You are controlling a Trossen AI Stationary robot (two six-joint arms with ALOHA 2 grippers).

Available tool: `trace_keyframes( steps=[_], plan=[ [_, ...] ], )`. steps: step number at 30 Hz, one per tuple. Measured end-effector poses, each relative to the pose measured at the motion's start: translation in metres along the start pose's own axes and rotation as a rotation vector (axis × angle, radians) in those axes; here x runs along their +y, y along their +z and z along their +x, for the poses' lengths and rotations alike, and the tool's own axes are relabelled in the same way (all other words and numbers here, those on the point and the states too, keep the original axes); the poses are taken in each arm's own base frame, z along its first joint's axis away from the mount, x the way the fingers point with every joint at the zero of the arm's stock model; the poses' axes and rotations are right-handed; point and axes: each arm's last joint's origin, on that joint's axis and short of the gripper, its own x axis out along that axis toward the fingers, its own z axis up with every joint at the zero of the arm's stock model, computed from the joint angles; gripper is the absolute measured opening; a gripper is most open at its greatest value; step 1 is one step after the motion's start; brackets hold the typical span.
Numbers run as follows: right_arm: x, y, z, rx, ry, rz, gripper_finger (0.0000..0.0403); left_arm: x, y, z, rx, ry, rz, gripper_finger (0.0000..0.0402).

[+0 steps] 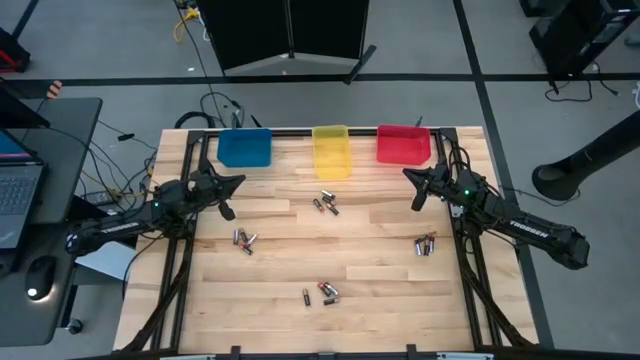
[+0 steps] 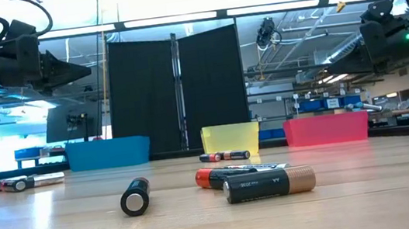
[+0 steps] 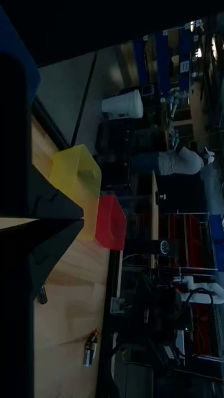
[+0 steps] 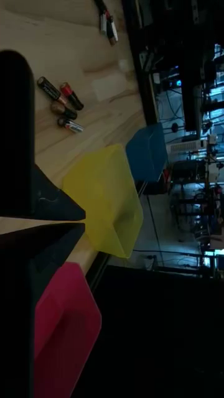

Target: Sort batteries

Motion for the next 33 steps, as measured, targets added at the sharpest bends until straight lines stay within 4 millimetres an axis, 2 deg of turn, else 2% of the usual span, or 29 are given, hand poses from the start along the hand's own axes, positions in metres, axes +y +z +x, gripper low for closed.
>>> trace_keyframes(
  steps=[8,12,23,26,33],
  plan=[
    [0.000,0.003,0.000,-0.032,-0.006,-0.023,0.0030,0.000,0.000,0.000,0.000,0.000,0.000,0.0015],
    [0.000,0.010,0.000,-0.103,-0.005,-0.018,0.0030,0.000,0.000,0.000,0.000,0.000,0.000,0.0015],
    [0.001,0.029,-0.004,-0.303,0.034,0.097,0.0030,0.000,0.000,0.000,0.000,0.000,0.000,0.0015],
    [0.002,0.032,-0.005,-0.335,0.052,0.173,0.0030,0.000,0.000,0.000,0.000,0.000,0.000,0.0015],
    [0.009,0.028,-0.003,-0.266,0.256,0.134,0.0009,0.000,0.000,0.000,0.000,0.001,0.000,0.0015]
  ],
)
